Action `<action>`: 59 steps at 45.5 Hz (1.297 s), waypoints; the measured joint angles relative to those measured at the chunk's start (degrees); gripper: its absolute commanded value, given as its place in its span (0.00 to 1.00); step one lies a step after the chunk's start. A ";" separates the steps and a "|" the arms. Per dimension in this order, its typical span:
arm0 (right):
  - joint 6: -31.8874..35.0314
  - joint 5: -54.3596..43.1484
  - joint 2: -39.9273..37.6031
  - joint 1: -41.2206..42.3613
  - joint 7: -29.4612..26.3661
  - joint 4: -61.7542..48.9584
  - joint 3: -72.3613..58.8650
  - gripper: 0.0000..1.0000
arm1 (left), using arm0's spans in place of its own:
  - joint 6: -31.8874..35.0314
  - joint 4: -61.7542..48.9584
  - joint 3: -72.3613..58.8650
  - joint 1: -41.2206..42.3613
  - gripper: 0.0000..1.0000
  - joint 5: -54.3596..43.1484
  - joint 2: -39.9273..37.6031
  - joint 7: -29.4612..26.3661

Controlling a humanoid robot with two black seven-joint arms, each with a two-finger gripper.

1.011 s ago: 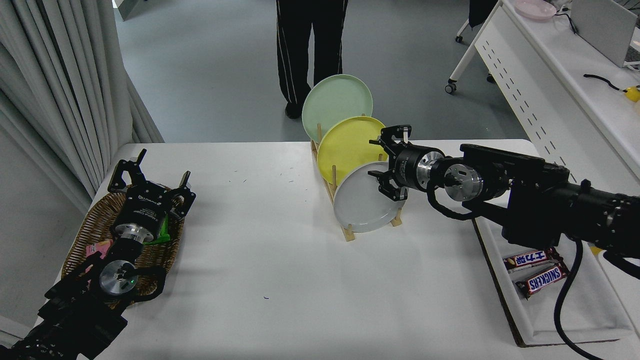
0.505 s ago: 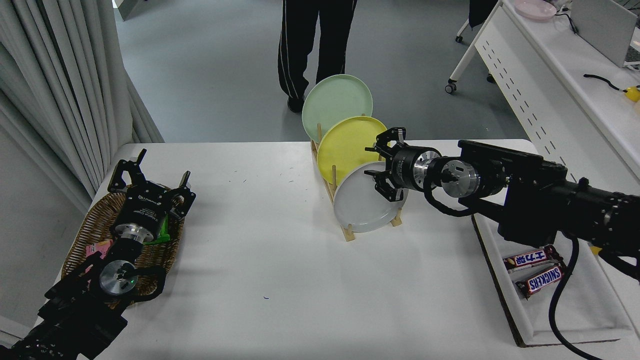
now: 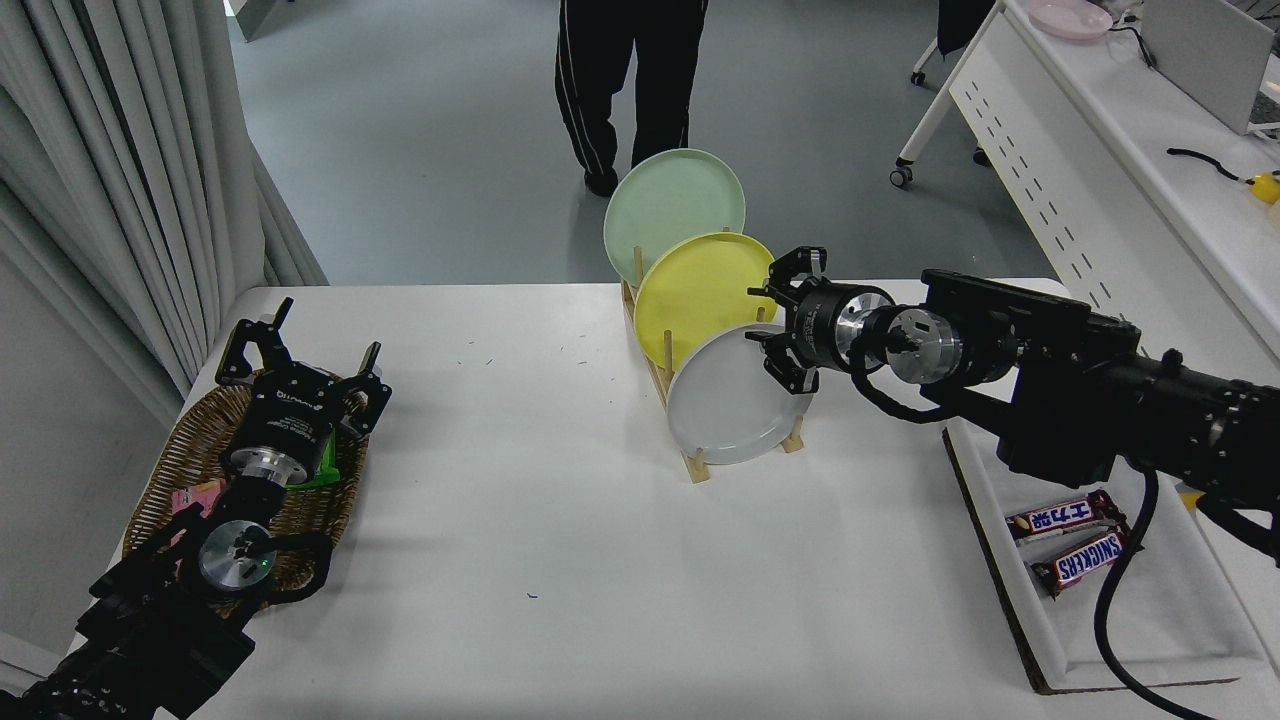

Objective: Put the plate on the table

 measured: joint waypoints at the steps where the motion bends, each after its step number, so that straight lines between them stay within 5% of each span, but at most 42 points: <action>1: -0.06 -0.01 0.02 0.00 -0.03 -0.06 0.09 0.43 | 0.00 0.00 0.00 0.00 1.00 0.00 0.00 0.00; 59: 0.26 -0.28 0.19 -0.02 -3.53 -0.53 0.67 0.20 | -0.03 0.00 0.00 0.00 1.00 0.02 0.00 0.00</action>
